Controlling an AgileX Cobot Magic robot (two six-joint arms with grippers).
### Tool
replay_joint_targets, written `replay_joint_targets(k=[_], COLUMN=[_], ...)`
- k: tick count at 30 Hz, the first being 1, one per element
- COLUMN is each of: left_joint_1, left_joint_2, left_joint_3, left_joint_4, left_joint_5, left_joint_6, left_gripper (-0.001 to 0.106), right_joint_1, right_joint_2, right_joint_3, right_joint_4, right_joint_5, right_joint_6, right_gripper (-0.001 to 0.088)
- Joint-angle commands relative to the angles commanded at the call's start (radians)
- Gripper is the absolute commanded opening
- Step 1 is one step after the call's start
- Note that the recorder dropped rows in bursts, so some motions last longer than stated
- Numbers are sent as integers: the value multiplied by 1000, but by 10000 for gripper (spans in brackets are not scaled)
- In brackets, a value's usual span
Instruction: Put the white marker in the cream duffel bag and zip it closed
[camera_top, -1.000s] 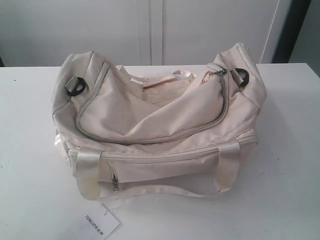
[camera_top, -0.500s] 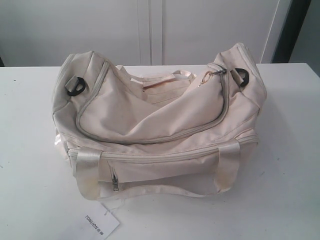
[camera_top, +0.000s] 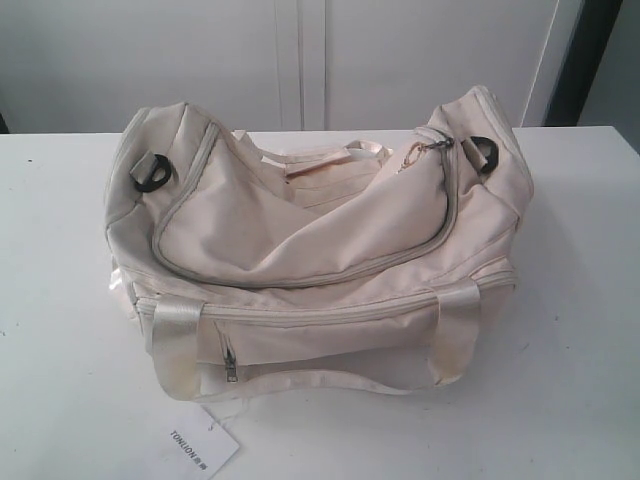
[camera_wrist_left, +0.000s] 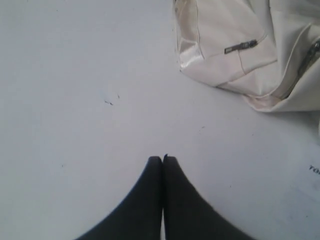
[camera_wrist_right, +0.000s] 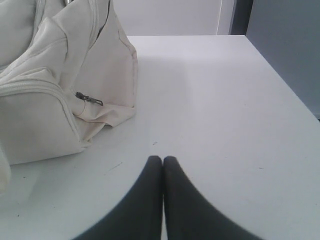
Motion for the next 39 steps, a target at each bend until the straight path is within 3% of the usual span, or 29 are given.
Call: replay_joint_targets(k=[4, 14, 24, 39], left_joint_1=[0, 2, 2, 2], left_joint_2=[0, 0, 0, 0], left_joint_3=[26, 48, 48, 48], left_joint_4=[-2, 25, 23, 23], left_joint_5=[-85, -79, -112, -112], left_joint_6=[0, 12, 131, 131], left_gripper=[0, 0, 0, 0], right_joint_1=[0, 0, 0, 0], right_joint_2=[0, 0, 0, 0], right_joint_3=[0, 0, 0, 0], right_joint_4=[0, 0, 0, 0], right_joint_5=[0, 0, 0, 0], right_joint_6=[0, 0, 0, 0], right_gripper=[0, 0, 0, 0])
